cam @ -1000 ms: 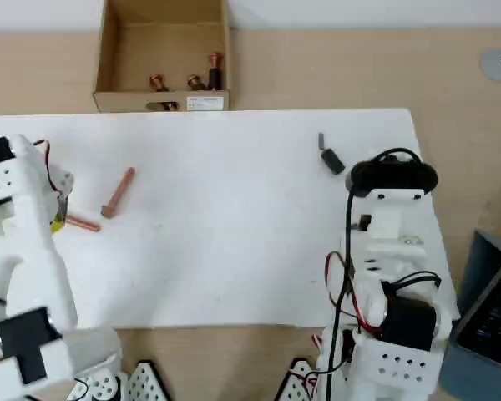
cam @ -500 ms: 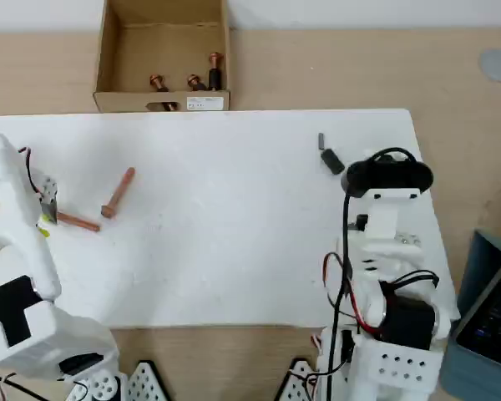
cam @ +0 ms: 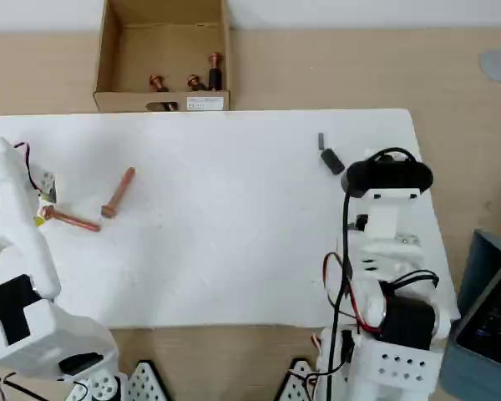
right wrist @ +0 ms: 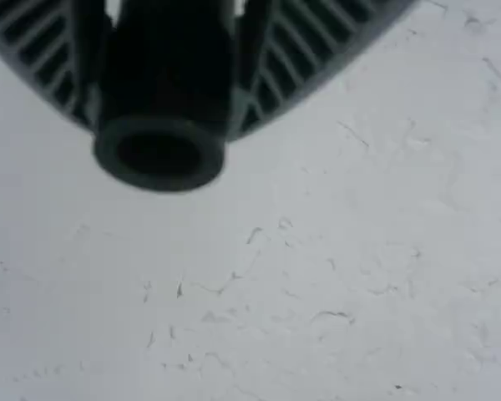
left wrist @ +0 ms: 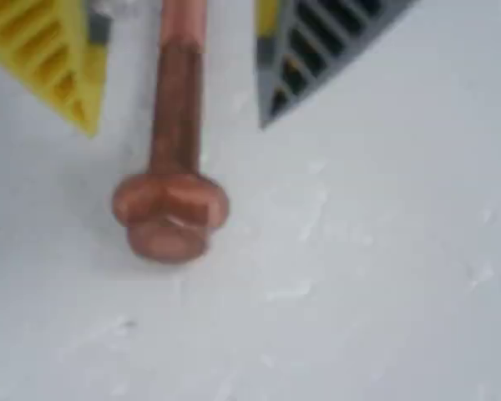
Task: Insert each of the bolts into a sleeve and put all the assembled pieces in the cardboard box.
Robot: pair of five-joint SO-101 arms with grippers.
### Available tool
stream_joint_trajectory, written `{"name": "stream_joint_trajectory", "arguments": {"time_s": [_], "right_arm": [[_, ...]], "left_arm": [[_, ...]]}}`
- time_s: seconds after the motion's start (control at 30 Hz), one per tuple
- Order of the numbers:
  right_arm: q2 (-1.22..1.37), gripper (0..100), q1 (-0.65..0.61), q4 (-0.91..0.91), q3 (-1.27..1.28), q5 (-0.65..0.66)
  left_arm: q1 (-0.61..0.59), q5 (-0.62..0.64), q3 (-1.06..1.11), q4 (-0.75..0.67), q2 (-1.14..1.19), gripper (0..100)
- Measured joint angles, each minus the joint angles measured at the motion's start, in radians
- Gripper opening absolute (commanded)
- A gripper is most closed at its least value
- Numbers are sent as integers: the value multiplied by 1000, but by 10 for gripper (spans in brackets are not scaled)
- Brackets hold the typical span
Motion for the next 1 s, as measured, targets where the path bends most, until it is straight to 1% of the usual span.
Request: {"name": "stream_joint_trajectory", "arguments": {"time_s": [0.23,0.4,0.57,0.6,0.7,1.0], "right_arm": [[0,9,0,0,0,0],[0,9,0,0,0,0],[0,9,0,0,0,0],[0,9,0,0,0,0],[0,9,0,0,0,0],[0,9,0,0,0,0]], "left_arm": [[0,0,72,-66,8,139],[0,-6,77,-84,92,136],[2,-11,31,-81,175,131],[2,-11,20,-80,189,112],[3,-11,-9,-78,219,0],[17,-5,-46,-77,247,2]]}}
